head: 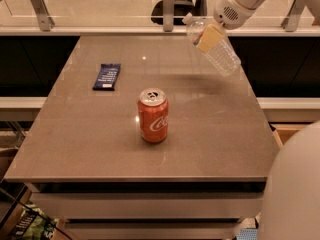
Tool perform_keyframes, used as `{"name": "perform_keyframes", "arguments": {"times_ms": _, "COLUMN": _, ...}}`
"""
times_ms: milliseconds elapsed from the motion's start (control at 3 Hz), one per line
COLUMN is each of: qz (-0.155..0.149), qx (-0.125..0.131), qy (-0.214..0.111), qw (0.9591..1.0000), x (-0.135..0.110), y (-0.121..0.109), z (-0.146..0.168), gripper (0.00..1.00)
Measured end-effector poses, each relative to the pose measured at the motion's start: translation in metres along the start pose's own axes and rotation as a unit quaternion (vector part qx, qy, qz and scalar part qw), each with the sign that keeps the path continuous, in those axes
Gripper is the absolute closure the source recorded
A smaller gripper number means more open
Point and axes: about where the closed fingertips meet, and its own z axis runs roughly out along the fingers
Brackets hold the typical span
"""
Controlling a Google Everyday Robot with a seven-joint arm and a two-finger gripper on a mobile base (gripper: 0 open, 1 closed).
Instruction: Knock water bottle over
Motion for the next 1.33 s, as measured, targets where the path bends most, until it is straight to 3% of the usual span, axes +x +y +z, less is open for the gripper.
{"name": "perform_keyframes", "arguments": {"times_ms": 667, "qz": -0.038, "qx": -0.022, "qy": 0.078, "qw": 0.996, "x": 0.0, "y": 0.01, "z": 0.034, "gripper": 1.0}}
{"name": "perform_keyframes", "arguments": {"times_ms": 1333, "qz": -0.071, "qx": -0.039, "qy": 0.144, "qw": 0.9863, "x": 0.004, "y": 0.013, "z": 0.058, "gripper": 1.0}}
